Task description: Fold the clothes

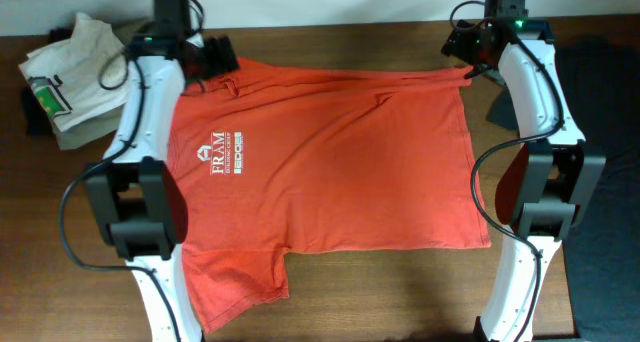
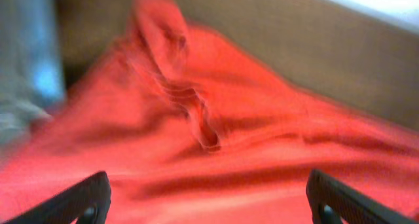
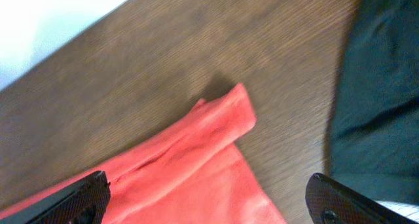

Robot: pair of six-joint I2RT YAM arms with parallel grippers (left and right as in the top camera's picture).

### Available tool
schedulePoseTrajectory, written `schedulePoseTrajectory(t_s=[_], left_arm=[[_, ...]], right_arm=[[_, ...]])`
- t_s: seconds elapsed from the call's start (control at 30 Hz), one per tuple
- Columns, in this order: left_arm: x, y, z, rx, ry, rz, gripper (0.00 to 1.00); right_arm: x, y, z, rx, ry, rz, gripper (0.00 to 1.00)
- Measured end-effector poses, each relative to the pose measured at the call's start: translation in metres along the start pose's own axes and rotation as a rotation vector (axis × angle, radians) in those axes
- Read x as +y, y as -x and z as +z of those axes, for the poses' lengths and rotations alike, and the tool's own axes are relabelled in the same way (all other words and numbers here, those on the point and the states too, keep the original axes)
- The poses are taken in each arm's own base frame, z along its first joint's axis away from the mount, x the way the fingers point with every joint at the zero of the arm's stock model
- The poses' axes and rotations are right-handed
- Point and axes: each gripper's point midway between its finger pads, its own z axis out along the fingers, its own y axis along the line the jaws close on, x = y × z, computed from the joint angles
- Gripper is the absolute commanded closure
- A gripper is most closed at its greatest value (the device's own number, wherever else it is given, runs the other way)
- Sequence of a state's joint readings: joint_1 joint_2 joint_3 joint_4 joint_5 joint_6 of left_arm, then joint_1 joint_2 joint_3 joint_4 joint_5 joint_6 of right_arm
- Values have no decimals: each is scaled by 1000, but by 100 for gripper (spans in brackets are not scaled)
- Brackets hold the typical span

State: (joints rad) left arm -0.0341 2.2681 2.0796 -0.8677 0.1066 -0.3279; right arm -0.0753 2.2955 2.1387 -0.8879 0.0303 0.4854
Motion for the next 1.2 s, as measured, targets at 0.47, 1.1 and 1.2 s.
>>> schedulePoseTrajectory(t_s=[0.47, 1.1, 1.2], left_arm=[[-27, -39, 78, 85, -11, -79, 19], [-2, -16, 101, 2, -7, -128, 47], [-3, -15, 101, -5, -10, -127, 48]], right_arm=[[-4, -34, -3, 150, 6, -25, 1], [-6, -38, -3, 166, 0, -39, 1], [-6, -38, -3, 166, 0, -39, 1]])
